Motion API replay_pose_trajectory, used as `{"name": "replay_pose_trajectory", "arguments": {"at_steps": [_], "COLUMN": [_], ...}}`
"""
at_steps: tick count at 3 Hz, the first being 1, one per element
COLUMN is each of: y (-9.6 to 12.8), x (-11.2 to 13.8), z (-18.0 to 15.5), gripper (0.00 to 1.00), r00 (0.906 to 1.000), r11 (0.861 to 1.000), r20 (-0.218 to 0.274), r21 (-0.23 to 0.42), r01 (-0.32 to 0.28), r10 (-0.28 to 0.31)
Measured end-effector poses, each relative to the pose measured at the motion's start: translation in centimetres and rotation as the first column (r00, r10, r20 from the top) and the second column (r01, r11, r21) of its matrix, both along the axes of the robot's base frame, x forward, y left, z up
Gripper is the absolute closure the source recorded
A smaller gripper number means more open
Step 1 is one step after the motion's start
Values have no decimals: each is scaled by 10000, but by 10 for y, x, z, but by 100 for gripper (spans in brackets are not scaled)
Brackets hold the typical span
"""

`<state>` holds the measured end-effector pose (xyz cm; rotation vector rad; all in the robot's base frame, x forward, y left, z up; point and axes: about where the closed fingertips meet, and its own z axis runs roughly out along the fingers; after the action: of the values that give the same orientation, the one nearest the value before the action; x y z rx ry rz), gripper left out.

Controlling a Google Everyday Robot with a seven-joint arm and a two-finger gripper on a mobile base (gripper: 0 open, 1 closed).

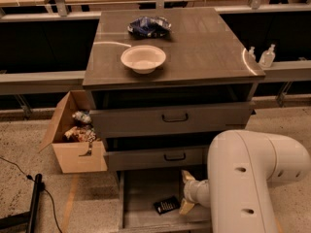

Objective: Pick rxbar chocolate from bottom drawer and place on counter

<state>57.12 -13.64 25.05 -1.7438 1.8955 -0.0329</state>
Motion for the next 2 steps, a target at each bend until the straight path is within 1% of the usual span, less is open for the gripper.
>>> {"name": "replay_pose_trajectory", "arguments": {"at_steps": [1, 2], "y": [10, 24], "x": [6, 11], "z": [-18, -36], "gripper": [0, 0], "r00": [10000, 10000], "r11": [10000, 9989], "r20": [80, -68], "r21": [37, 467], "r01": [31, 57], "r10": [-31, -54]}}
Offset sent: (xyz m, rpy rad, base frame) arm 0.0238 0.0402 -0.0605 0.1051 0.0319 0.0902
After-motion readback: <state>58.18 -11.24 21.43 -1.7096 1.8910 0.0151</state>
